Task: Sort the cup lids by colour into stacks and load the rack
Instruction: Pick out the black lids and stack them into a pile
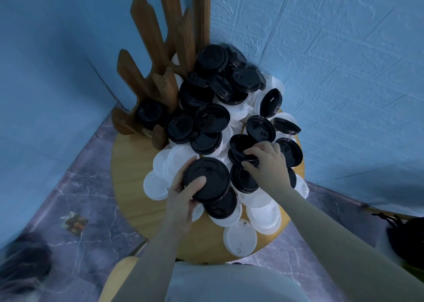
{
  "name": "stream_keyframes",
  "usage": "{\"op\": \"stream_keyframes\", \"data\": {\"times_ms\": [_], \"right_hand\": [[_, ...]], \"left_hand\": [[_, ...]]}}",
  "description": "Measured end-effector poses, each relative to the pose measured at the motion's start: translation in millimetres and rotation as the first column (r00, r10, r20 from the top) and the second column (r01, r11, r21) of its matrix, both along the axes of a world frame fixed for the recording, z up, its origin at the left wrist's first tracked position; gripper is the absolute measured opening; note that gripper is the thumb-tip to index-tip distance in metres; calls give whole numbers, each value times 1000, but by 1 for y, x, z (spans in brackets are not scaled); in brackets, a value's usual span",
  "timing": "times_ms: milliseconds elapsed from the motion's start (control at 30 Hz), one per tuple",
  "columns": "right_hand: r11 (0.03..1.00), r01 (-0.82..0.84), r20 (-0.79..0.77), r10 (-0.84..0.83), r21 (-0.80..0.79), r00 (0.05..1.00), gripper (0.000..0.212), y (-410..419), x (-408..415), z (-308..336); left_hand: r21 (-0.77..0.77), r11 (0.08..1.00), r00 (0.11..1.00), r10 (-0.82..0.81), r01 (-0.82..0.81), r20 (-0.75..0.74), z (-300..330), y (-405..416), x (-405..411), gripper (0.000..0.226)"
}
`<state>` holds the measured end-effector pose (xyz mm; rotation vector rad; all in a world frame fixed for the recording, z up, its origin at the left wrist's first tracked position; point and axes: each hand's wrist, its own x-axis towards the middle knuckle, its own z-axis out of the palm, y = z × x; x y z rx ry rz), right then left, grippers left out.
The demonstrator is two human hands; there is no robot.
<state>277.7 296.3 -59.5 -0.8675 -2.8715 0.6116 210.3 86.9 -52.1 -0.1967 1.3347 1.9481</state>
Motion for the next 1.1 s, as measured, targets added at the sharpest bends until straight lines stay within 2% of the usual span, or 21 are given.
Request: {"op": "stream_keyframes", "data": {"times_ms": [67,200,233,267,300,333,367,400,433,467,533,567,633,733,867,1000,1100], "right_hand": [[999,-23,-3,23,40,1000,16,1,1,-1],[999,-19,-194,25,30,981,9,-9,8,23],[1000,5,-252,-11,-28,968,6,-13,12,34],[985,45,-305,-96,-169,948,4,-16,16,47],[914,87,-331,-231,-397,915,5,-19,19,61],[750,88,-322,-383,-655,866,6,-21,22,74],[522,41,-270,-504,-852,820,4,-22,24,84],[289,-17,-187,-573,-957,798,8,-23,26,90],[106,-51,-105,-593,-993,798,17,-24,28,92],[-11,-51,-35,-587,-999,809,26,-26,29,91],[-108,-1,62,-570,-994,819,44,-31,29,86],[-122,23,90,-580,-992,809,50,-33,29,83],[-73,63,95,-616,-995,782,55,-32,32,79],[50,106,52,-625,-993,779,44,-27,37,77],[87,92,19,-617,-992,786,46,-31,40,81],[223,176,-2,-624,-959,782,33,-38,40,79],[245,210,9,-630,-946,776,31,-41,41,76]], "left_hand": [[2,1000,1000,-9,9,-2,2,-1,-1,58],[-5,1000,1000,-2,2,13,6,0,-3,64],[-8,1000,1000,2,-2,13,6,2,-3,61],[-9,1000,1000,4,-4,9,7,4,-3,60],[-9,1000,1000,2,-2,3,8,5,-3,59],[-7,1000,1000,-2,2,-3,8,8,-3,59],[-3,1000,1000,-5,5,-10,9,11,-3,59],[5,1000,1000,-8,8,-15,11,13,-3,59],[13,1000,1000,-13,14,-19,12,17,-2,59],[18,1000,1000,-21,22,-20,13,20,0,59],[19,999,999,-34,34,-18,16,27,3,61],[19,999,999,-36,37,-17,17,30,5,61],[26,999,999,-37,37,-15,17,34,7,60],[39,998,998,-54,55,-25,19,38,10,58],[37,996,995,-85,87,-60,23,43,12,60],[33,994,991,-97,100,-87,26,45,14,56],[49,994,993,-99,102,-58,26,46,13,51]]}}
